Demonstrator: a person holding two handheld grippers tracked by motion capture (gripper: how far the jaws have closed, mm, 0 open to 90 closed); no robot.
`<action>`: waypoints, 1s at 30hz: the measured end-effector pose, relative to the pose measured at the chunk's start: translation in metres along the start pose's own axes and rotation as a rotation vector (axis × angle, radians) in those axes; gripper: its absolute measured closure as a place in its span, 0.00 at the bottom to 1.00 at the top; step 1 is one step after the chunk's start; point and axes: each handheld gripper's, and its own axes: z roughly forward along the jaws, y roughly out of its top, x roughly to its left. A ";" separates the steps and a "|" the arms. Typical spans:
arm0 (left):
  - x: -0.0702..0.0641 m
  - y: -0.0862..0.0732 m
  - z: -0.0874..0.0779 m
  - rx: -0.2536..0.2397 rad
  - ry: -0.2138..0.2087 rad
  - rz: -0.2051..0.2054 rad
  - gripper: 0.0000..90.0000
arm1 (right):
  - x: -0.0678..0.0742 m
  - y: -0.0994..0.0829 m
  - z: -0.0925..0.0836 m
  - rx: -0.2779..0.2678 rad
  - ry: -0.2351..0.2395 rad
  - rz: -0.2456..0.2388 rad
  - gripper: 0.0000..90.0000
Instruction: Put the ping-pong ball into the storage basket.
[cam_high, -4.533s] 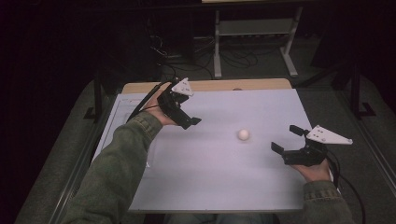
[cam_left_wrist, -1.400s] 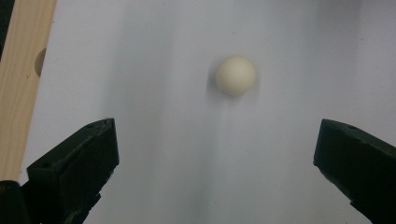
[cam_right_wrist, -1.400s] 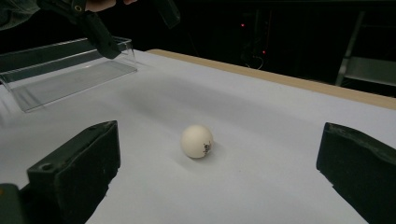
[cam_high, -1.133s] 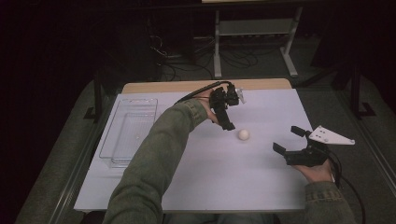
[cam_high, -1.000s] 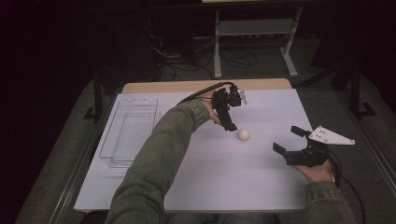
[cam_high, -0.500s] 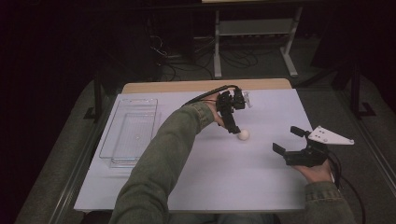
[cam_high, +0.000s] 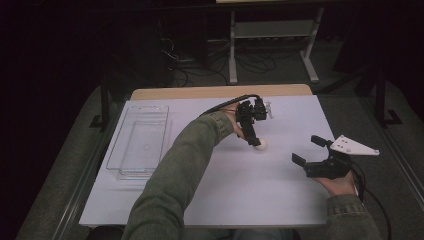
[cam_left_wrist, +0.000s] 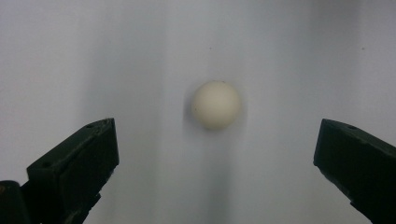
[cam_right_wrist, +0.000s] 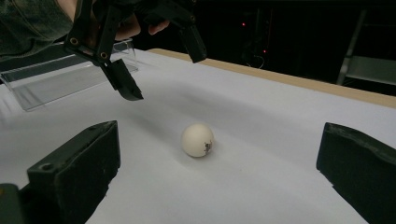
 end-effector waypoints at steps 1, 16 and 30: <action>0.000 0.000 0.001 -0.001 0.001 0.000 0.00 | 0.000 0.000 0.000 0.000 0.000 0.000 0.00; -0.001 0.002 0.009 0.010 0.002 0.007 0.00 | 0.000 0.000 0.000 0.003 0.001 -0.001 0.00; -0.001 0.005 0.021 0.013 -0.009 -0.004 0.00 | 0.000 0.000 -0.001 -0.005 -0.001 0.001 0.00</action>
